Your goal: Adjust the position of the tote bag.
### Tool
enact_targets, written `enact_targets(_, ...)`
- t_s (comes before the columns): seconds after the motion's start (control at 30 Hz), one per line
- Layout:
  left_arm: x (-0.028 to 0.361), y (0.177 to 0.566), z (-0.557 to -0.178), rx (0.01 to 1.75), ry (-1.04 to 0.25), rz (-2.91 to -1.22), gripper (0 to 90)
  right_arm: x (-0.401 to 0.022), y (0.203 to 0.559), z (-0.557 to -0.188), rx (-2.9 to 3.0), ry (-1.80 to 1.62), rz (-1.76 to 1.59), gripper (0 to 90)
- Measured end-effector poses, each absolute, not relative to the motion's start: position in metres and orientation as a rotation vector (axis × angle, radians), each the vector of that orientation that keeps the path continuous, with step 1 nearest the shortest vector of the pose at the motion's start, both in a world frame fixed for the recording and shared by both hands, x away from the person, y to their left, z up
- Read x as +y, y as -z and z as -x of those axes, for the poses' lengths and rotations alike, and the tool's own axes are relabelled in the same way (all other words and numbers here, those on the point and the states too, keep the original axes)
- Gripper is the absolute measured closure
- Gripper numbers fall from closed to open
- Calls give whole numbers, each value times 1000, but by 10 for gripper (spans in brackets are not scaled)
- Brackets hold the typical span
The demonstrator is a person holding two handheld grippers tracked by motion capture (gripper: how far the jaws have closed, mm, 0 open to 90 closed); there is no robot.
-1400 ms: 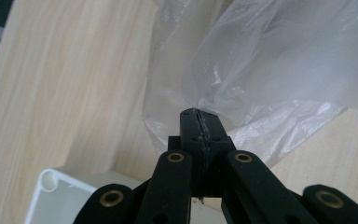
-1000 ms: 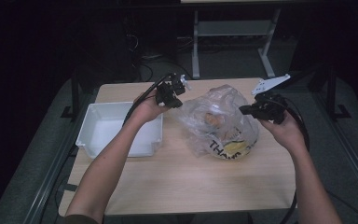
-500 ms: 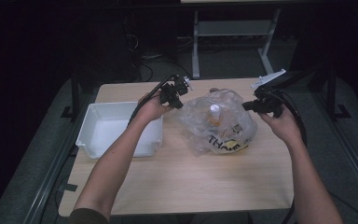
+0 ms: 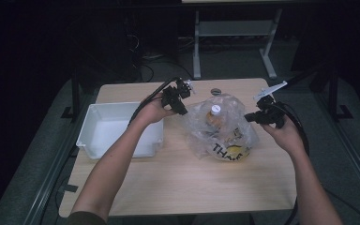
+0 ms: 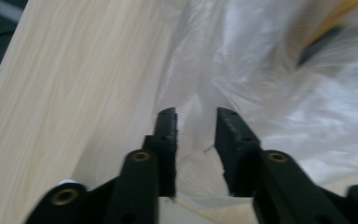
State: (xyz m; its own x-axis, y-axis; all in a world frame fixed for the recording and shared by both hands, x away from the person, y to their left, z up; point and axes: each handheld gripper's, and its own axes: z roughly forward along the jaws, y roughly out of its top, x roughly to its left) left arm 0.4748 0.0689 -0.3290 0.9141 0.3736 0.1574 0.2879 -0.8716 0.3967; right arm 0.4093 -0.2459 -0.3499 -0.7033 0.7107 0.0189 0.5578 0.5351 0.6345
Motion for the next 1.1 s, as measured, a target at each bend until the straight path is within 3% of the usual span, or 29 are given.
enact_targets(0.17, 82, 306, -462, 468, -347, -2642, 572, -247, 349, -405, 2538, -921, -1057, 900)
enact_targets(0.3, 84, 294, -447, 383, -268, -2571, 547, -246, 348, -402, 2541, -924, -1049, 900)
enact_targets(0.77, 32, 297, -407, 129, -131, -2536, 482, -245, 346, -399, 2537, -940, -1043, 900)
enact_targets(1.1, 2, 303, -402, 119, -180, -2545, 450, -245, 345, -399, 2536, -948, -1040, 900)
